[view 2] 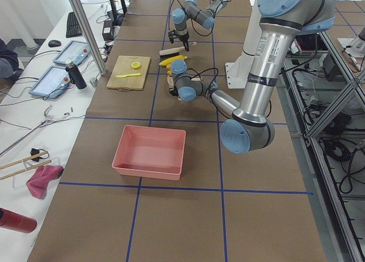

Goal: Sweep and dump trash into bin
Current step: 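Sweep the corn, potato and ginger into the dustpan with the right-held brush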

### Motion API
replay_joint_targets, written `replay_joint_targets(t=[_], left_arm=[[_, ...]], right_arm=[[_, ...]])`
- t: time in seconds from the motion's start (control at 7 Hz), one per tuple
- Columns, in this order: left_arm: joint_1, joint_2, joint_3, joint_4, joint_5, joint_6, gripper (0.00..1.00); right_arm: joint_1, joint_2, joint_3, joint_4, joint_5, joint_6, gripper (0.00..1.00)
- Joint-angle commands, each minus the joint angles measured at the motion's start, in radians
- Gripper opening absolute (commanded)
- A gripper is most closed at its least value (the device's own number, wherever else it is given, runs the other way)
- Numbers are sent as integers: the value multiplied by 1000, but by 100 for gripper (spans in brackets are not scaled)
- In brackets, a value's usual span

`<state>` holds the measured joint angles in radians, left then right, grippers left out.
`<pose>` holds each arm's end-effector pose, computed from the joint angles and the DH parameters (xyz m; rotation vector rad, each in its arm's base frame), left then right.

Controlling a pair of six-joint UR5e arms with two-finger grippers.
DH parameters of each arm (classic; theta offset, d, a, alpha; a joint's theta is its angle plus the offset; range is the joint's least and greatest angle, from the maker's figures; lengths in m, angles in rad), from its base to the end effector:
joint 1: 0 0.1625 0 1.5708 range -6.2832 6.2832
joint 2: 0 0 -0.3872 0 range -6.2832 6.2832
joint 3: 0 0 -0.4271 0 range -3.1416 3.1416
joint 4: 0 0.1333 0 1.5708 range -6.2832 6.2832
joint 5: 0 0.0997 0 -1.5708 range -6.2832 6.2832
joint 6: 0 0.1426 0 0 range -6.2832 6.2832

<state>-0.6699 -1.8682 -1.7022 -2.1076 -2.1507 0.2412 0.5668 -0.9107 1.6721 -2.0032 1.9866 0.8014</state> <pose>0.4805 -0.4510 0.3410 0.7722 0.8743 1.2999 -0.5356 -0.4306 0.2649 -0.1229 -0.5112 -0.2663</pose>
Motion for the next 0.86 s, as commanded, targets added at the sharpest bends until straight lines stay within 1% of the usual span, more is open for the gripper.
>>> replay_joint_targets(t=[0.0, 0.29, 0.43, 0.57, 0.71], left_arm=[[0, 11, -17, 0, 0, -61, 42], [0, 11, -25, -2, -1, -95, 42], [0, 12, -25, -2, 0, -95, 42], [0, 11, -25, -2, 0, -94, 48], [3, 9, -24, -2, 0, -85, 66]], right_arm=[[-48, 59, -43, 0, 12, 15, 0], [-56, 98, -42, 1, 67, 21, 0], [-61, 99, -42, 9, 69, 27, 0], [-70, 102, -42, 12, 70, 29, 0], [-82, 105, -42, 14, 74, 45, 0]])
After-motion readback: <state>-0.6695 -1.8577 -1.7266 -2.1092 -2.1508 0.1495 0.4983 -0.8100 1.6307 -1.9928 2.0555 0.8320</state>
